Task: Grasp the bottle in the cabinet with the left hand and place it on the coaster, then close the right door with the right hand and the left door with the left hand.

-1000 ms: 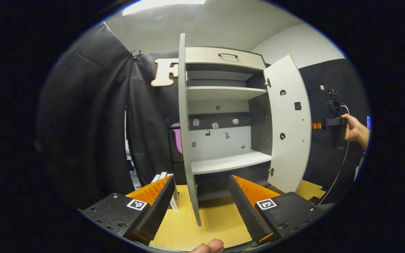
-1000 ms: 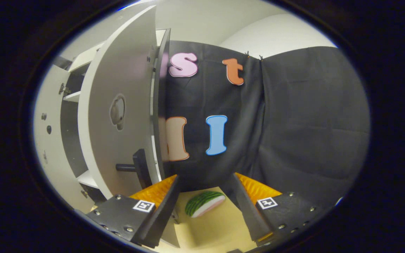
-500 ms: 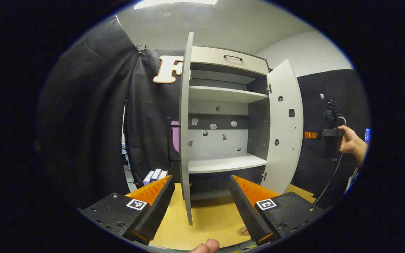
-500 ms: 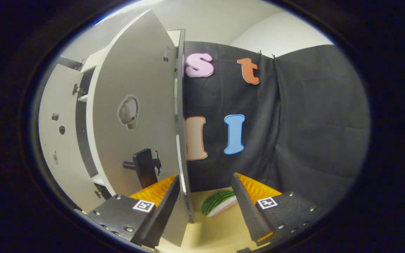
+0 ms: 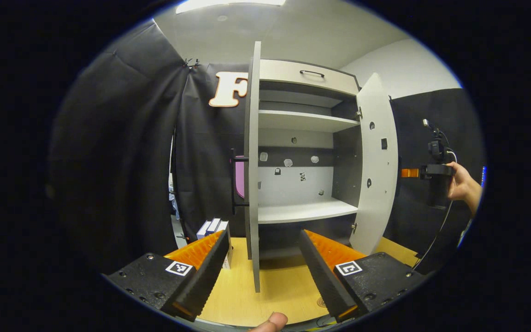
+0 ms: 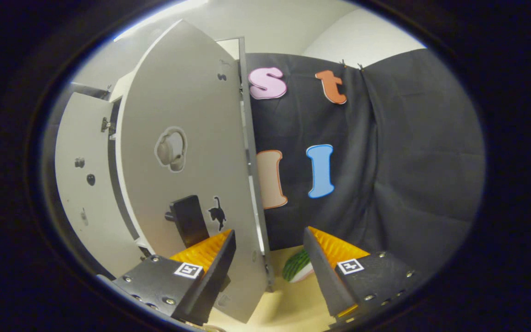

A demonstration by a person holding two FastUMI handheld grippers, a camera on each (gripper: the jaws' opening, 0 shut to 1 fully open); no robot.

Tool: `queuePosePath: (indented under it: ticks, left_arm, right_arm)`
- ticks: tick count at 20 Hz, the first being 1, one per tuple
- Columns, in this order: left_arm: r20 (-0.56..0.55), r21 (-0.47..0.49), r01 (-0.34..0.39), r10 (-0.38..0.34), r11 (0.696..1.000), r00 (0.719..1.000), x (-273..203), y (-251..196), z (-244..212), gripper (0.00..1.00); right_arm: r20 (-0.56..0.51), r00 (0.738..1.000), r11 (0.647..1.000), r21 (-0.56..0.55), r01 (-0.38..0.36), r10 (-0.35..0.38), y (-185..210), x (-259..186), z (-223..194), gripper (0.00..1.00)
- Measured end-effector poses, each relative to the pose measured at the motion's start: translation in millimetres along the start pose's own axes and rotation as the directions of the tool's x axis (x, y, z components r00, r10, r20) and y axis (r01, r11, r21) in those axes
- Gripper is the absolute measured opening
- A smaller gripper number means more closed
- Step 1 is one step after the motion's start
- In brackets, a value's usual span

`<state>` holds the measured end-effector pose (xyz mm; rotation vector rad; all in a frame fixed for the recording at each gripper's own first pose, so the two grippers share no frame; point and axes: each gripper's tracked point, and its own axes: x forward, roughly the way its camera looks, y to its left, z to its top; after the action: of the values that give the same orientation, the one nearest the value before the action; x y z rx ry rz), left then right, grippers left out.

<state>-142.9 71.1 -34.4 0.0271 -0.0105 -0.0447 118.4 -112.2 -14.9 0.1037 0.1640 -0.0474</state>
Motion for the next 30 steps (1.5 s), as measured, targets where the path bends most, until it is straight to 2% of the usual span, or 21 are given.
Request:
queuePosePath:
  ticks: [4,5,10,11,12,13,15,17,18,19,20,22,23,24,25,26,28,29,30]
  left_arm:
    - [0.023,0.026,-0.023,0.022,0.999,0.999,2,8,8,0.94]
    - [0.028,0.027,-0.032,0.031,0.999,0.999,1,12,10,0.97]
    - [0.013,-0.005,-0.073,0.073,0.997,0.997,1,34,4,0.97]
    - [0.005,-0.011,-0.085,0.085,0.996,0.996,2,41,1,0.97]
    - [0.001,-0.018,-0.092,0.092,0.996,0.996,3,45,0,0.97]
    - [0.002,-0.026,-0.097,0.097,0.995,0.995,4,48,2,0.94]
    - [0.004,-0.033,-0.117,0.117,0.993,0.993,6,60,1,0.97]
    - [0.001,-0.034,-0.146,0.146,0.989,0.989,5,74,-3,1.0]
    - [-0.004,-0.036,-0.163,0.163,0.986,0.987,7,85,-5,0.97]
    - [-0.014,-0.043,-0.177,0.177,0.983,0.984,9,93,-8,0.94]
    - [-0.026,-0.057,-0.191,0.189,0.98,0.982,11,103,-12,0.96]
    - [-0.049,-0.081,-0.215,0.212,0.973,0.976,15,125,-18,0.97]
    - [-0.056,-0.079,-0.237,0.233,0.968,0.971,18,138,-21,0.94]
    - [-0.064,-0.071,-0.266,0.262,0.961,0.963,19,153,-23,0.96]
    - [-0.065,-0.067,-0.288,0.284,0.955,0.957,21,165,-25,0.96]
    - [-0.068,-0.067,-0.303,0.299,0.951,0.952,25,175,-24,0.96]
    - [-0.061,-0.078,-0.307,0.302,0.949,0.951,33,184,-21,0.96]
    - [-0.07,-0.082,-0.302,0.297,0.95,0.952,39,187,-21,0.92]
    - [-0.08,-0.088,-0.306,0.3,0.948,0.951,43,191,-23,0.92]
  right_arm:
    - [-0.012,1.0,1.0,-0.027,0.016,-0.016,7,6,-11,0.91]
    - [-0.006,1.0,0.999,-0.033,0.008,-0.009,12,8,-14,0.91]
    - [0.002,1.0,1.0,0.008,-0.023,0.023,36,17,-20,0.91]
    - [0.002,0.999,0.999,0.012,-0.046,0.046,44,19,-20,0.85]
    - [-0.003,0.998,0.998,0.011,-0.068,0.068,52,19,-22,0.91]
    - [-0.014,0.995,0.995,0.014,-0.102,0.102,59,19,-26,0.92]
    - [-0.009,0.985,0.984,0.029,-0.174,0.174,77,9,-24,1.0]
    - [0.049,0.972,0.973,0.024,-0.231,0.229,87,0,-10,0.98]
    - [0.086,0.968,0.971,0.015,-0.239,0.237,87,-3,-2,1.0]
    - [0.116,0.964,0.97,0.005,-0.242,0.24,86,-7,5,0.98]
    - [0.131,0.96,0.969,-0.01,-0.248,0.247,88,-13,6,1.0]
    - [0.15,0.959,0.971,-0.027,-0.239,0.24,86,-21,11,1.0]
    - [0.147,0.959,0.97,-0.031,-0.239,0.241,85,-27,10,1.0]
    - [0.139,0.958,0.968,-0.031,-0.251,0.252,85,-33,9,1.0]
    - [0.135,0.954,0.964,-0.031,-0.265,0.267,86,-40,9,0.92]
    - [0.142,0.95,0.961,-0.03,-0.276,0.278,85,-47,11,0.98]
    - [0.164,0.944,0.958,-0.057,-0.281,0.286,79,-63,14,0.98]
    - [0.181,0.94,0.957,-0.085,-0.278,0.29,75,-70,17,0.98]
    - [0.205,0.936,0.957,-0.104,-0.272,0.288,71,-76,20,0.98]
